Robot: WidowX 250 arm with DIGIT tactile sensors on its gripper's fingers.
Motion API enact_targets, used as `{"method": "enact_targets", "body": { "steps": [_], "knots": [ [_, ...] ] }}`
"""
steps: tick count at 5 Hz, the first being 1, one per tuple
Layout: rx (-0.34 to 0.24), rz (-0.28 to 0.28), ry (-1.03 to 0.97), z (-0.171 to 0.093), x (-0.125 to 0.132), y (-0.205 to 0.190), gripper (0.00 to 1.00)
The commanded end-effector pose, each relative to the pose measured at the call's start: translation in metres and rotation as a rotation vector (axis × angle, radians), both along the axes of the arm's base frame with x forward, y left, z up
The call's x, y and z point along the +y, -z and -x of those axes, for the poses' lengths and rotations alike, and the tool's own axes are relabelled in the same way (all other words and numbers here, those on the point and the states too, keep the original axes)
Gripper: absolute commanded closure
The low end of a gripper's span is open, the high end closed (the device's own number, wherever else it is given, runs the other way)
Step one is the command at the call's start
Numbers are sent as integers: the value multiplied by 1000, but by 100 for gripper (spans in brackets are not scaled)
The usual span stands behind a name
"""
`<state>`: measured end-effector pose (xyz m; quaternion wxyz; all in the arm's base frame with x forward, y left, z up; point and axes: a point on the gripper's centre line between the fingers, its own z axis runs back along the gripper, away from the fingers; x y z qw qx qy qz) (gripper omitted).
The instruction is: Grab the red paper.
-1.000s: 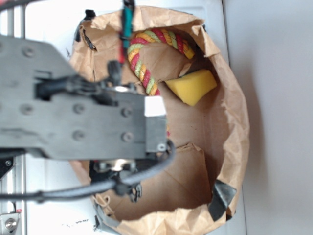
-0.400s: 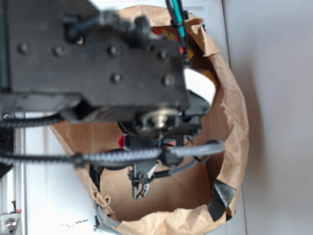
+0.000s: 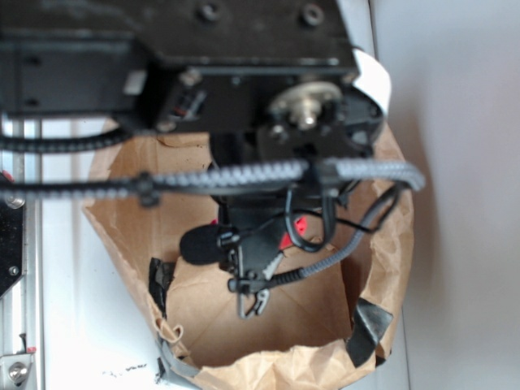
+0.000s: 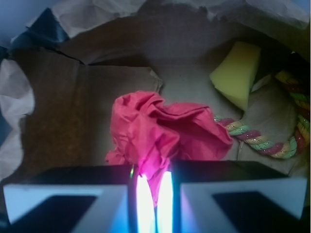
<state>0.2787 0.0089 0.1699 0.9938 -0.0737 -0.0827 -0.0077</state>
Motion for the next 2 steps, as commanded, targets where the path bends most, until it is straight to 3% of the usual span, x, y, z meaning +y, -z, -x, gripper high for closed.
{"method": "enact_targets", "body": {
  "steps": [1,2],
  "knots": [
    [-71,-81,-71,3,3,-28,100],
    [-64,-82,-74,2,1,-26,100]
  ]
}}
